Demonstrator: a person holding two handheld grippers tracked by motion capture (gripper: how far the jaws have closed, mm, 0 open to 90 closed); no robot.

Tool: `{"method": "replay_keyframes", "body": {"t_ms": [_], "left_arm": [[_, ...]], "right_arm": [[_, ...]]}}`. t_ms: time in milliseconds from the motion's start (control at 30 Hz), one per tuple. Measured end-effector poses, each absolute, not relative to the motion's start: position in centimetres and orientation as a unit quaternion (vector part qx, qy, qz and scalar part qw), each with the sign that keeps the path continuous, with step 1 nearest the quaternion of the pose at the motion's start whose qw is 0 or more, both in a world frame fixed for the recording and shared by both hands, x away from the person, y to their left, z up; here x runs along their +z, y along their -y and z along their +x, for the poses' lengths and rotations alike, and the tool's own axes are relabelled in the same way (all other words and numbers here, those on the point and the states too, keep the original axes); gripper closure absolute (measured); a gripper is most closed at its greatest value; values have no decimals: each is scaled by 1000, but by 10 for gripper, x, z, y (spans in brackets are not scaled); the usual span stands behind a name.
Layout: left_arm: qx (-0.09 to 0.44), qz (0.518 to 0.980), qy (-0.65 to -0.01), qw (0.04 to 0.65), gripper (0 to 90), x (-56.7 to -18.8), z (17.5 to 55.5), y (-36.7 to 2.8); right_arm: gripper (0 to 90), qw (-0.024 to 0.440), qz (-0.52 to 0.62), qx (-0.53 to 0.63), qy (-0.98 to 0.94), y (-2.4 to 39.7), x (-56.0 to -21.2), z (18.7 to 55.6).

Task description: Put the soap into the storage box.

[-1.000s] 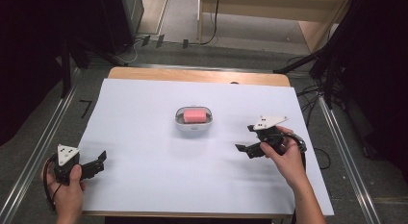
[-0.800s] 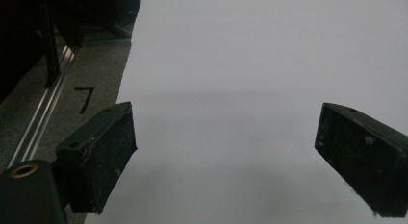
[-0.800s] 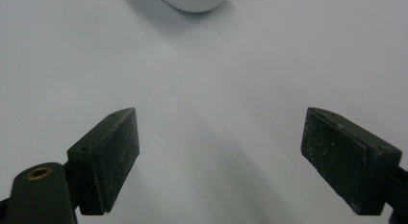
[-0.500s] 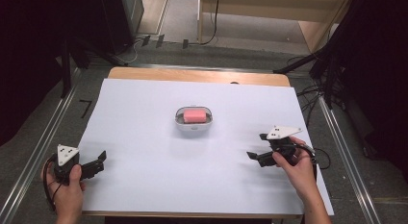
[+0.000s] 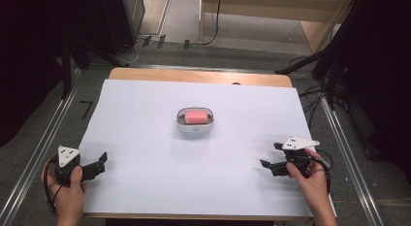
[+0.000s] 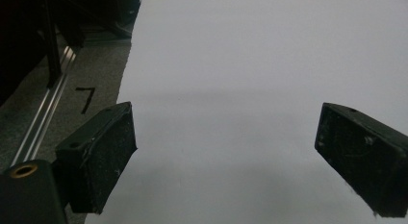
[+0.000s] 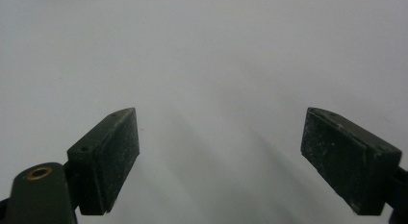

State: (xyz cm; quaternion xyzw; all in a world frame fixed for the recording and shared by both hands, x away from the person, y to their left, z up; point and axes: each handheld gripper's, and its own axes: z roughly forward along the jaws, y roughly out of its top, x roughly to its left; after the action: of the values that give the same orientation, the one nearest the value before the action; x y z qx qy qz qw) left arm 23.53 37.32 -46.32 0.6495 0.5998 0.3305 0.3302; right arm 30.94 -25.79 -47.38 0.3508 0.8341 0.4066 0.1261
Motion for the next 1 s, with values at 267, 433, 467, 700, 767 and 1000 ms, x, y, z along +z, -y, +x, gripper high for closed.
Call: {"method": "replay_keyframes", "body": {"t_ms": [267,433,467,700,767,1000], "left_arm": [[331,649,-600,330,76,-463,235,-373],[330,649,-600,330,76,-463,235,-373],[331,649,-600,330,76,-463,235,-373],[330,649,-601,331,76,-463,235,-373],[330,648,-601,331,76,-463,235,-374],[329,649,-601,330,76,-463,235,-374]], "right_arm": [[141,137,369,409,-823,274,-480,297],[141,142,381,414,-814,285,-484,288],[141,143,384,415,-812,289,-485,286],[141,157,414,424,-790,309,-488,274],[141,161,429,434,-776,313,-488,270],[140,178,456,446,-749,330,-488,251]]}}
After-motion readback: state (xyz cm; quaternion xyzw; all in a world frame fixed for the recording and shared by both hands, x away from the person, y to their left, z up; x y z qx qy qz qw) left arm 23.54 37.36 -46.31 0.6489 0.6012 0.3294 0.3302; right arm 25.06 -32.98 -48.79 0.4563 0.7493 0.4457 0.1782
